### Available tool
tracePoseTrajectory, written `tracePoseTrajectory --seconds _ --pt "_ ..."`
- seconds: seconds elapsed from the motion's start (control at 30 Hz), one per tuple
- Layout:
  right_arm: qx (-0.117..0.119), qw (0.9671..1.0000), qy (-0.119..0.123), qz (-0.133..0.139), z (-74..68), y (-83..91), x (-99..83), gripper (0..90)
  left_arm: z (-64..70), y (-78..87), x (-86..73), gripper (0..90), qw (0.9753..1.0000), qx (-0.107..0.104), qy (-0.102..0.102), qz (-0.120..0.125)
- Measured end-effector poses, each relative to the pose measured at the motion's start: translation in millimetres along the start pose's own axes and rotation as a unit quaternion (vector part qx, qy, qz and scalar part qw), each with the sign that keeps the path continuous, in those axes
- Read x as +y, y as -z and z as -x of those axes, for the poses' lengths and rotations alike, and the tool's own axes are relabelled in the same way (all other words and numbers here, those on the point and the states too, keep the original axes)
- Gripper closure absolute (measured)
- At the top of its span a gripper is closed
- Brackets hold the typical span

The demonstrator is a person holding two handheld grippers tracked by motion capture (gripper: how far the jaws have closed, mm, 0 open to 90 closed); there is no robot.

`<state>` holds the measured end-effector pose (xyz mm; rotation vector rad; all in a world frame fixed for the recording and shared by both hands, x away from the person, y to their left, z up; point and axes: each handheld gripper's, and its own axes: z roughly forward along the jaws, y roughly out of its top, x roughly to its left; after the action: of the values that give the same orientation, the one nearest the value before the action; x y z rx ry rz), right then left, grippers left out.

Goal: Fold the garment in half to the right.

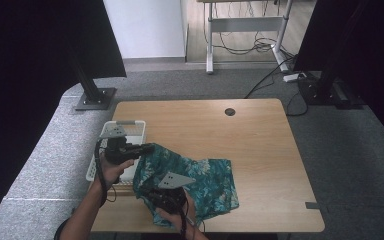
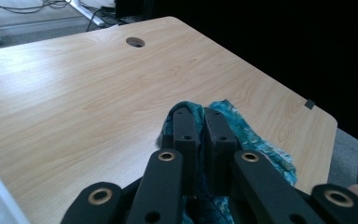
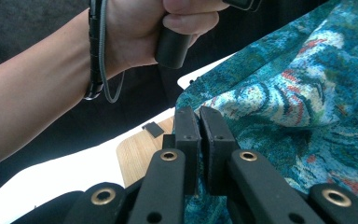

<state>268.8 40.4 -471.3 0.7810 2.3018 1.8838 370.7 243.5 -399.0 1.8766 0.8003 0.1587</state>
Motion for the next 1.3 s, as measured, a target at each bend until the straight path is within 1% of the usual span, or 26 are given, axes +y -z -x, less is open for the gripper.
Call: tracePoseTrajectory --seconds 0.1,0.13,0.17,0.2,0.3,0.33,0.47,0.6,0.83,1.1,1.2,1.3 --pt "-0.002 1.0000 0.001 -0.001 0.3 1.7 -0.6 86.5 1.4 -3.0 -0.5 84.1 1.0000 -0.002 0.000 -0.002" --pt "-0.005 1.0000 -0.001 -0.001 1.7 5.3 -1.5 86.5 3.4 -6.0 -0.5 84.1 1.0000 -0.004 -0.002 -0.004" --pt "-0.005 1.0000 -0.001 -0.001 1.7 5.3 -1.5 86.5 3.4 -6.0 -0.5 84.1 1.0000 -0.004 -0.002 -0.004" --pt "-0.009 1.0000 -0.001 -0.001 3.3 10.0 -2.3 86.5 5.8 -9.3 0.2 84.1 1.0000 -0.006 -0.002 -0.005" --pt "-0.011 0.9999 -0.002 0.001 4.0 13.3 -2.7 86.5 8.3 -12.4 1.8 84.1 0.9999 -0.008 -0.004 -0.006" --pt "-0.013 0.9999 -0.003 0.003 4.6 16.1 -3.0 86.5 11.3 -15.9 3.8 84.1 0.9999 -0.010 -0.007 -0.006" --pt "-0.015 0.9999 -0.004 0.006 4.9 18.4 -3.8 86.4 16.2 -21.4 6.9 84.1 0.9998 -0.012 -0.012 -0.007" --pt "-0.017 0.9998 -0.005 0.008 5.5 18.6 -4.4 86.4 18.1 -24.3 8.5 84.1 0.9998 -0.013 -0.015 -0.008" --pt "-0.016 0.9998 -0.006 0.010 6.0 14.8 -2.9 86.4 15.0 -24.4 11.5 84.1 0.9999 -0.010 -0.012 -0.005" --pt "-0.016 0.9998 -0.007 0.013 10.1 8.3 0.1 86.4 9.6 -27.1 14.1 84.1 0.9999 -0.007 -0.010 -0.005" --pt "-0.013 0.9998 -0.009 0.015 12.8 3.5 3.2 86.5 6.1 -25.0 17.0 84.1 0.9999 -0.003 -0.009 -0.004" --pt "-0.009 0.9998 -0.007 0.015 12.2 -1.0 6.3 86.4 4.4 -21.7 18.0 84.0 1.0000 -0.001 -0.008 -0.002"
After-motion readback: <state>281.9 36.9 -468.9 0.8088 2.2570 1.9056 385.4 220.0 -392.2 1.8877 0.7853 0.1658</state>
